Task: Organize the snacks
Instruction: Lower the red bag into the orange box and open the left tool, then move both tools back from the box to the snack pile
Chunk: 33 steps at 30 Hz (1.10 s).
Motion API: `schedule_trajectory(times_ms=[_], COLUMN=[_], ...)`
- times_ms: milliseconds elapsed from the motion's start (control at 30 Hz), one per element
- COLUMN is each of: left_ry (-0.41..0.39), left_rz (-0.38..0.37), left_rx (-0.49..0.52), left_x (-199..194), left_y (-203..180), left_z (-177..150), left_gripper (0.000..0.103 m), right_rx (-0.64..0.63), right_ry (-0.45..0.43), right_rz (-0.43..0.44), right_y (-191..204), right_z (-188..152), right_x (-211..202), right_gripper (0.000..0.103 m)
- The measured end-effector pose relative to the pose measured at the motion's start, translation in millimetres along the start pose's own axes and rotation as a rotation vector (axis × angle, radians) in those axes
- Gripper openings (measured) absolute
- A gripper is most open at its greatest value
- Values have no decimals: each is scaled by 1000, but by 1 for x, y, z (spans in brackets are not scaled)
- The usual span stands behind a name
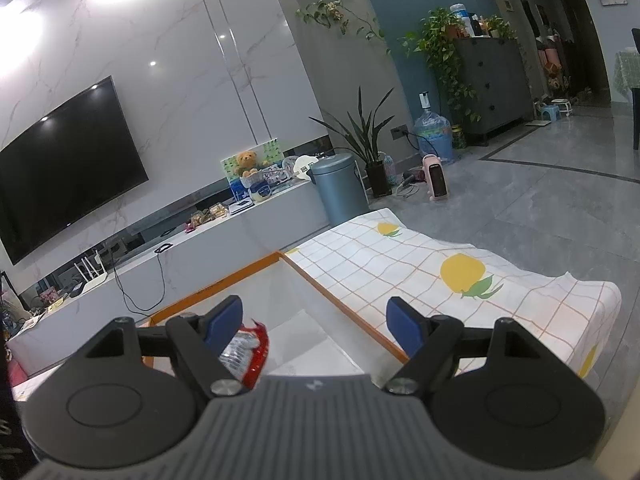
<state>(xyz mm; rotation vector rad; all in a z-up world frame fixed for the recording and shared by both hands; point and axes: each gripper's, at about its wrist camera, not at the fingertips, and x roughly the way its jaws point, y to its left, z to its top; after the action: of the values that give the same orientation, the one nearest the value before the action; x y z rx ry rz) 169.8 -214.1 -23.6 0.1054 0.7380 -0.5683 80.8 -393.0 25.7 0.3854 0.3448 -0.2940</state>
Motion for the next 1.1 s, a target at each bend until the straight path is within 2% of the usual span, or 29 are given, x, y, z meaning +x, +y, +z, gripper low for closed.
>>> schedule_trajectory(times_ms=[267,400,667,933,1100], left_ry=[8,5,-10,-22,-40], left_rz=[44,66,83,28,72], left_rx=[22,-6,-3,-60,-72], left_x=[5,4,-6,-32,-54], left_y=[-2,2,-1,12,18], left_z=[-4,-6,-9,-6,-9], left_gripper=[84,93,97,97,97], right_rx=[2,-1,-6,-18,-46], right_ry=[4,5,7,2,-15], right_rz=[0,1,2,8,33], right_y=[1,1,2,4,10], right_z=[-1,-1,-3,-3,-4], right_x=[-1,-1,-1,-3,-6], right_gripper=[77,77,77,77,77])
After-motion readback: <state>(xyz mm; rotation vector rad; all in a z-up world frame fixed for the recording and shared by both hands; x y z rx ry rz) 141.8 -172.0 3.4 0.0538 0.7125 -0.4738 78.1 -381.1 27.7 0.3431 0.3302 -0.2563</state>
